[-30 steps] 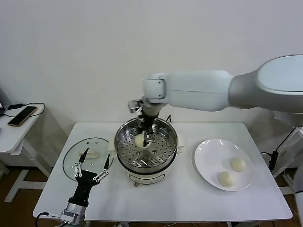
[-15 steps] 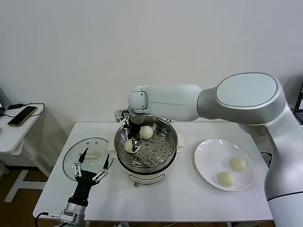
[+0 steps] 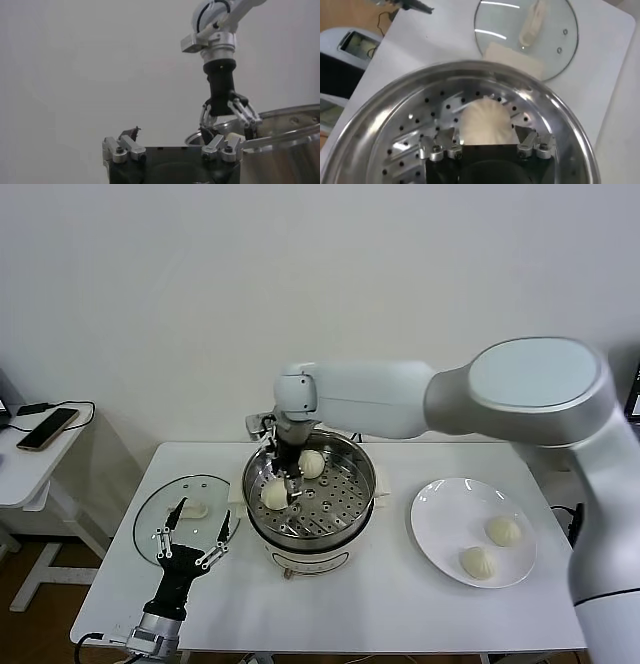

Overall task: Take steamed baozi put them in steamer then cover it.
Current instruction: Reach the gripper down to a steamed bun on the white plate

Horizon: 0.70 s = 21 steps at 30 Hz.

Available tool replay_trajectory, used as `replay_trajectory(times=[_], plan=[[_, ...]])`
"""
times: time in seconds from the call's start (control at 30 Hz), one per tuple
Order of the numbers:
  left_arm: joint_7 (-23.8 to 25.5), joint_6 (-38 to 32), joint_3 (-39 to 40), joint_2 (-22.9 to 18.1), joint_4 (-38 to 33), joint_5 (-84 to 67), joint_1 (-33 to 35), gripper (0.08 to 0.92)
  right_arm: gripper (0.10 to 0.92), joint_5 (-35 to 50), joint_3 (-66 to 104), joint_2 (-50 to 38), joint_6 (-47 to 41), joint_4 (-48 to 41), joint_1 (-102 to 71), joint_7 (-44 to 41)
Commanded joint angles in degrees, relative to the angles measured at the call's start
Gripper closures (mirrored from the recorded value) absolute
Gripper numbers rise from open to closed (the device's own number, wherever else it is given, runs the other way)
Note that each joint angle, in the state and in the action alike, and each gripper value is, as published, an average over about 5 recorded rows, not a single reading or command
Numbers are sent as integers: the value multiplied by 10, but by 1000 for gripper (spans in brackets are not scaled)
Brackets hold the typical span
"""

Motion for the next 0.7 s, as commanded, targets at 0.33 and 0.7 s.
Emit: replay_trajectory(times=[0.33,0.7], plan=[[1,2,0,0,0,6,-1,177,203,-156,-42,-418,59,163,109,-97],[-1,5,-3,-8,-6,15,4,177,203,-228,-31,-482,90,108,-25,-100]])
